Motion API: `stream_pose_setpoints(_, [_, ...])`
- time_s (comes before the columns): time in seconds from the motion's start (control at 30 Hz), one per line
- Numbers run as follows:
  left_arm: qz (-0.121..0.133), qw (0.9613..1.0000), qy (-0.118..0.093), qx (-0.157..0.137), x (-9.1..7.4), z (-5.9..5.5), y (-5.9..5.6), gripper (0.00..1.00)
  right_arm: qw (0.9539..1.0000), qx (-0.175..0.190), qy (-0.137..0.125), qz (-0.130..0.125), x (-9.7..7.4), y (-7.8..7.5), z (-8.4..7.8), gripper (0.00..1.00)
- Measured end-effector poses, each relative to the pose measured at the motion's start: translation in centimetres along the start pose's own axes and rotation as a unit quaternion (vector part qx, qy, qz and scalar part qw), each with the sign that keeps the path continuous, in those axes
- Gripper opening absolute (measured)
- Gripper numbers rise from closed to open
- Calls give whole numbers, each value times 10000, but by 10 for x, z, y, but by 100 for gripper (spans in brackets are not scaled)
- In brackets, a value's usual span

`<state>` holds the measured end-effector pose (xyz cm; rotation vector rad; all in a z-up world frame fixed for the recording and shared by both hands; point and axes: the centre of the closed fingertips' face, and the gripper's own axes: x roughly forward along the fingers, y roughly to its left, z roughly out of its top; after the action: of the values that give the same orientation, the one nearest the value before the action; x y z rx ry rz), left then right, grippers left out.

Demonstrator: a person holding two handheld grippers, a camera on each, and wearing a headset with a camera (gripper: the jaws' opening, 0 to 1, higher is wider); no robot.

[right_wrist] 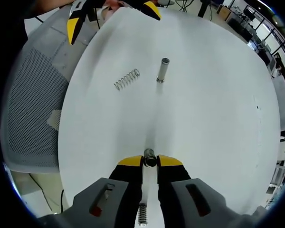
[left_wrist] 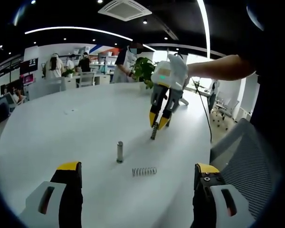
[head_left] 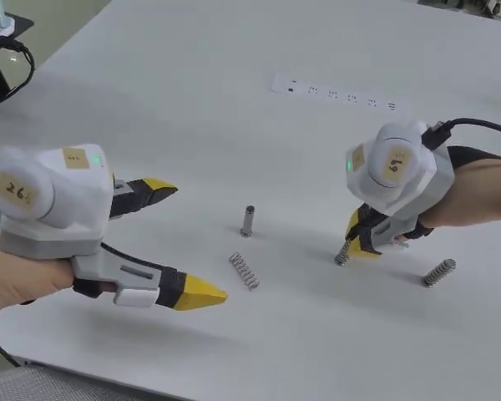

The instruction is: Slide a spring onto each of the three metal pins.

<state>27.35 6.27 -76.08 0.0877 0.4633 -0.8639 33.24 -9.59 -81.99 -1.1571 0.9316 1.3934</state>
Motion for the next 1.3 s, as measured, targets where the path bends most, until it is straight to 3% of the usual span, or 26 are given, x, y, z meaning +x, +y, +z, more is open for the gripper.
stream_pose_setpoints(0.67, [60,10000,2,-44,-4,-5,1,95,9999,73,-140,-18,1,1,0,15])
stream_pose_setpoints(1.3, [74,10000,43,-14,-5,-5,-1,95,9977,319,-568,-179,-6,2,8,28])
